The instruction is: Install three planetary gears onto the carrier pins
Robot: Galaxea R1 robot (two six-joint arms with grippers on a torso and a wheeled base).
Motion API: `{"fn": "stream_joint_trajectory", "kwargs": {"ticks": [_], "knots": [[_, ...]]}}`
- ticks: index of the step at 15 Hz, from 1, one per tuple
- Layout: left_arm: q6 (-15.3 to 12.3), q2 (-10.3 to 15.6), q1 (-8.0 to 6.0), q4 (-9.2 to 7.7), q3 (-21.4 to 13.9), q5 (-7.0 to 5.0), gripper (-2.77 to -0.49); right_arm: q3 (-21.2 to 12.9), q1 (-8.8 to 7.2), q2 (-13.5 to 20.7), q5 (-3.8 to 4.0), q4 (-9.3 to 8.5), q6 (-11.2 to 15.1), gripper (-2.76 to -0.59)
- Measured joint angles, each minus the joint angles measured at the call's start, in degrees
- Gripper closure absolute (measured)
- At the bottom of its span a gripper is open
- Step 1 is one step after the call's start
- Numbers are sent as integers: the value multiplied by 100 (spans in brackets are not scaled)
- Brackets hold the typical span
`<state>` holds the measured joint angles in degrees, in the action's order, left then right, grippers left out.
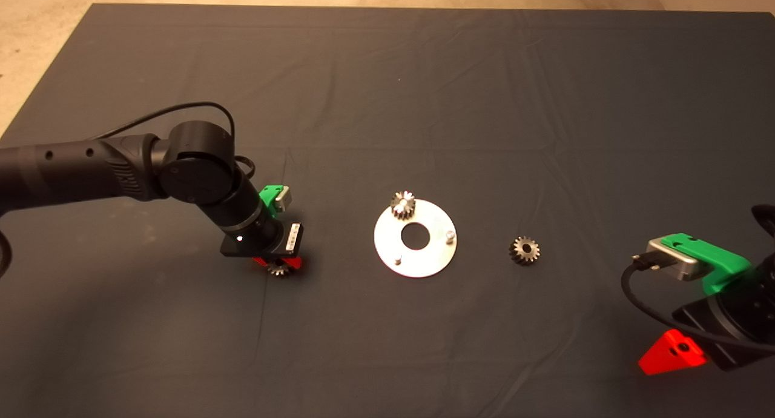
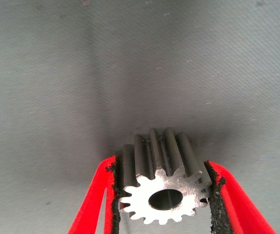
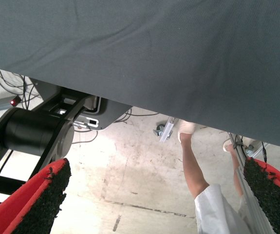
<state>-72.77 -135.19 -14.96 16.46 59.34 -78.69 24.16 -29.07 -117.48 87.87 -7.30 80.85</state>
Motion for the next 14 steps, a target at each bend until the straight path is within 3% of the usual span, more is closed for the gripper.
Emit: {"fn": "stream_joint_trajectory", "kwargs": {"ticks": [6, 8, 10, 12, 14], "knots": [[0, 94, -34, 7, -107, -417, -85, 0, 0, -16, -6, 0, 0, -264], [-49, 23, -278, -42, -229, -468, -85, 0, 1, -16, -5, 0, 0, -265], [-158, -224, -529, -122, -310, -461, -84, 0, 1, -16, -5, 0, 0, -265], [-308, -591, -537, -185, -441, -485, -84, 0, 2, -13, 5, 0, 0, -265], [-582, -901, -538, -235, -600, -415, -83, 0, 2, -16, -13, 0, 0, -264]]}}
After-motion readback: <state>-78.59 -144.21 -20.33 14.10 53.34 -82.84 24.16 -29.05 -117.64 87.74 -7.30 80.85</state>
